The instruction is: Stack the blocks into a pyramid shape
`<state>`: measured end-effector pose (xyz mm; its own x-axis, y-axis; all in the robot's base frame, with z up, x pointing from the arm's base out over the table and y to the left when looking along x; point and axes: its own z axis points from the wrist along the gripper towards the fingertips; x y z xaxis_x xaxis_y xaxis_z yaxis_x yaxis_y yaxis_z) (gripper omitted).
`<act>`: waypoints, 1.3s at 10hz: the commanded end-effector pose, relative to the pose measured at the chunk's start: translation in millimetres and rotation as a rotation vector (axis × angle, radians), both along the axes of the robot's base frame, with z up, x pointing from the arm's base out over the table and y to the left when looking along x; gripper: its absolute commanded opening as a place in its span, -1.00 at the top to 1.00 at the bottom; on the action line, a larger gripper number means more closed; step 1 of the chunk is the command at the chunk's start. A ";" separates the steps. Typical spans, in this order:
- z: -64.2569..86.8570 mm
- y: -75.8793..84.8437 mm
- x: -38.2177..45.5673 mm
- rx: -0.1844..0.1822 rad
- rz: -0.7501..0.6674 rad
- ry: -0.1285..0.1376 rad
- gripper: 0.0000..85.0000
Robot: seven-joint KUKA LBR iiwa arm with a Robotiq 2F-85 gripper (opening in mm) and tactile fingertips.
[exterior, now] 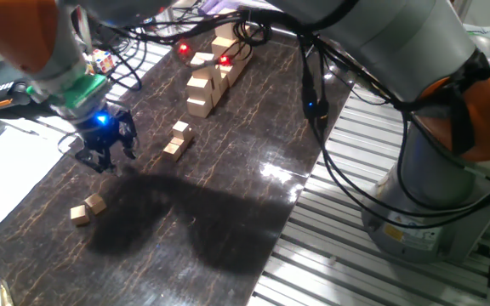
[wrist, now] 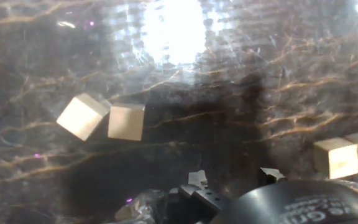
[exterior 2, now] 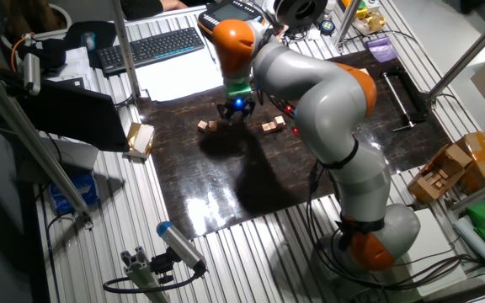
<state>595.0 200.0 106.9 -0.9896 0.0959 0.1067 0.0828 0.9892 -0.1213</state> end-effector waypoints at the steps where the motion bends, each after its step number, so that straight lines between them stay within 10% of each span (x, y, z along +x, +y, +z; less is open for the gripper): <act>1: 0.2 0.0 -0.2 0.024 -0.015 -0.003 -0.13; 4: 0.2 0.0 -0.2 0.019 -0.054 0.029 -0.16; 6: 0.1 27.0 1.2 0.025 -0.101 0.052 -0.18; 13: -31.6 69.0 11.9 0.068 -0.170 0.032 -0.26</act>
